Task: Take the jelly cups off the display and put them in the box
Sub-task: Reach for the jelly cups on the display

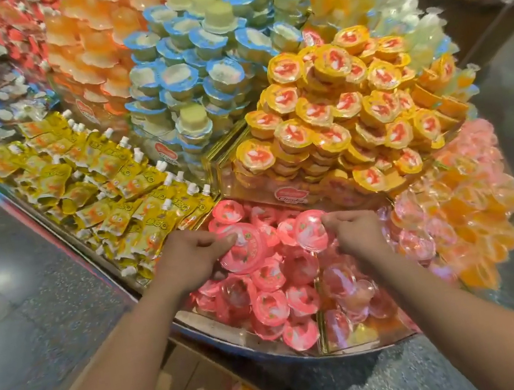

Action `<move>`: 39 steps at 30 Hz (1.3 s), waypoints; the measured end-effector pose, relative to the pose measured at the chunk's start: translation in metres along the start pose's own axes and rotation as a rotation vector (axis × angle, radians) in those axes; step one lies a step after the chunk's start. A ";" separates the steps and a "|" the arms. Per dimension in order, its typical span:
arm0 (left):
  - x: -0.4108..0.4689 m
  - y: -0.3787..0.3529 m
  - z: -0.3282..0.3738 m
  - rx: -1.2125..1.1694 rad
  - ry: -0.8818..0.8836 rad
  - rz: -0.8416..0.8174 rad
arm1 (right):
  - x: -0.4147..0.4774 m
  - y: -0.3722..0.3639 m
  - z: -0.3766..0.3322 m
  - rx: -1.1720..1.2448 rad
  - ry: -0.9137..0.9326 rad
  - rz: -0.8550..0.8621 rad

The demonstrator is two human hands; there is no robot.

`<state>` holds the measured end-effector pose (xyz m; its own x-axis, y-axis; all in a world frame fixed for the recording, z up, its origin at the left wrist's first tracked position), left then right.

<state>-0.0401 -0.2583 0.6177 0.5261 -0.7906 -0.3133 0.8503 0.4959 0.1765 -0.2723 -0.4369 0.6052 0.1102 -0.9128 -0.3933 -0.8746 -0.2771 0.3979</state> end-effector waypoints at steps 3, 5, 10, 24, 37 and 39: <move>0.007 -0.001 -0.014 -0.020 0.012 0.035 | 0.030 -0.012 0.005 -0.058 0.015 -0.015; 0.010 -0.003 -0.023 -0.042 0.017 0.049 | 0.048 -0.021 0.009 -0.112 0.020 -0.034; 0.020 -0.007 -0.046 -0.015 0.053 0.043 | 0.083 -0.039 0.023 -0.210 0.030 -0.035; 0.053 -0.023 -0.050 0.100 0.032 0.053 | 0.111 -0.054 0.012 -0.682 0.239 -0.090; 0.101 -0.050 -0.065 0.031 0.143 0.179 | 0.123 -0.046 0.007 -0.760 0.099 -0.249; 0.107 -0.056 -0.066 0.057 0.154 0.171 | 0.123 -0.044 0.008 -0.756 0.101 -0.274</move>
<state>-0.0321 -0.3471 0.5125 0.6573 -0.6308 -0.4123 0.7511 0.5931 0.2899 -0.2235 -0.5343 0.5330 0.3477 -0.7959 -0.4956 -0.2584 -0.5895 0.7654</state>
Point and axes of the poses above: each hand's wrist, its own x-axis towards the middle knuckle, its own y-axis out of the back of the hand, z = x × y, the point moved 5 cm from there along x, towards the middle knuckle, and after that the axes turned 3 degrees about -y, right-handed, at the moved point
